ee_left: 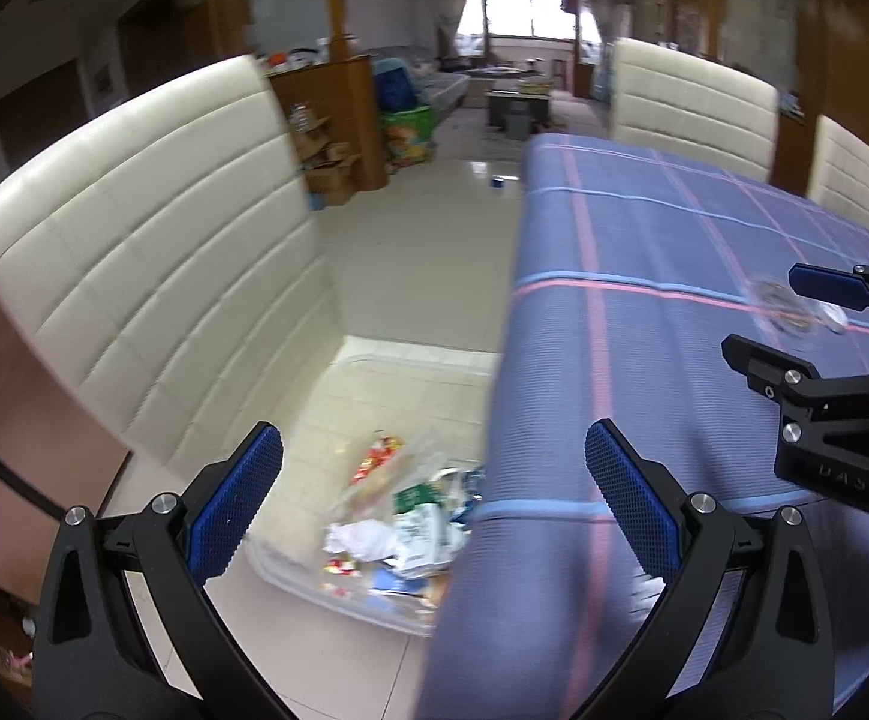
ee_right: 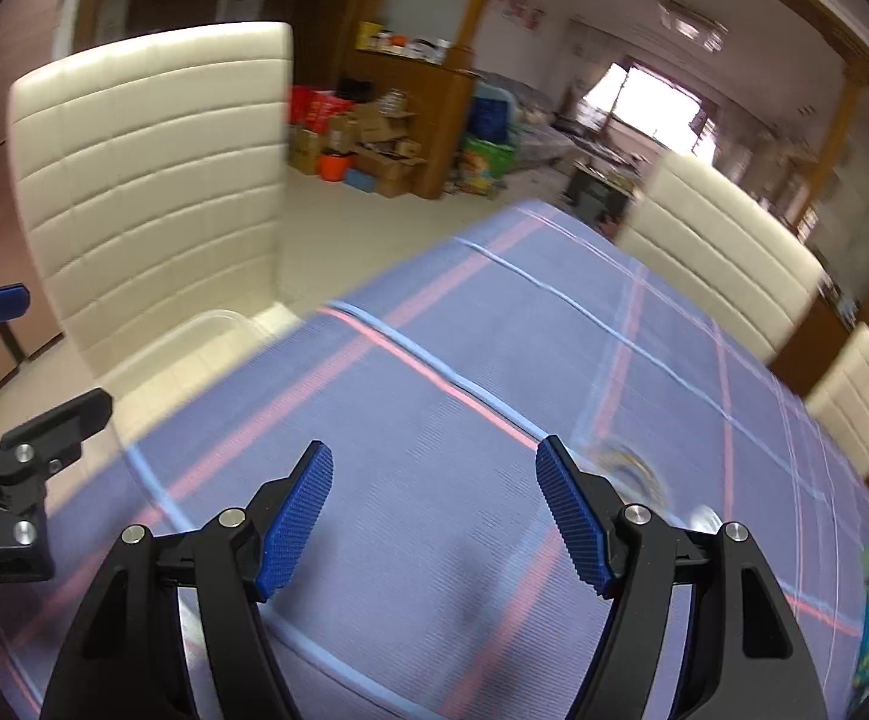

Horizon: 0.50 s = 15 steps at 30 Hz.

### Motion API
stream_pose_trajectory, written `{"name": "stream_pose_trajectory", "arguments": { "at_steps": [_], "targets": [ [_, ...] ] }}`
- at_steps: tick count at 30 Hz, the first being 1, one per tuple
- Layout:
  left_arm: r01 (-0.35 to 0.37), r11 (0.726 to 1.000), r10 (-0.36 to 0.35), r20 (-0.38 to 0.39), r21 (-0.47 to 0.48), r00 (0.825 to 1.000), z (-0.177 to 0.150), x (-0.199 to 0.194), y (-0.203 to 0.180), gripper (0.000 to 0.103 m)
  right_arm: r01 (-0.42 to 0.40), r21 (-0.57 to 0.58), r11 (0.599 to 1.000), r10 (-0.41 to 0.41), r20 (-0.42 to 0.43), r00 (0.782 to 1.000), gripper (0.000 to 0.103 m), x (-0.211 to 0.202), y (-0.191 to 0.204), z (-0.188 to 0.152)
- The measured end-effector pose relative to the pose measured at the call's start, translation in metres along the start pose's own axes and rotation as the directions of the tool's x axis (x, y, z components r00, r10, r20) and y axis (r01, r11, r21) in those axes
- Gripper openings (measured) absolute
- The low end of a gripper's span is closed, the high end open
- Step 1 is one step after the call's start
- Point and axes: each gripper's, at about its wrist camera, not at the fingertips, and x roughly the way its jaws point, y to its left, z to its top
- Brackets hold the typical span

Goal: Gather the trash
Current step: 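Move both tools back over the table toward the lid and cap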

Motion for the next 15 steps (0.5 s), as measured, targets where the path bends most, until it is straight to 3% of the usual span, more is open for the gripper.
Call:
{"name": "stream_pose_trajectory", "arguments": {
  "at_steps": [8, 15],
  "targets": [
    [0.106, 0.984, -0.104, -0.020, 0.142, 0.994, 0.016, 0.010, -0.087, 0.100, 0.070, 0.162, 0.984, -0.058, -0.076, 0.995, 0.069, 0.004, -0.091, -0.043],
    [0.209, 0.945, -0.201, -0.061, 0.252, 0.978, 0.032, 0.029, -0.161, 0.100, 0.117, 0.220, 0.968, -0.096, -0.104, 0.990, 0.069, 0.006, -0.143, -0.066]
  ]
}}
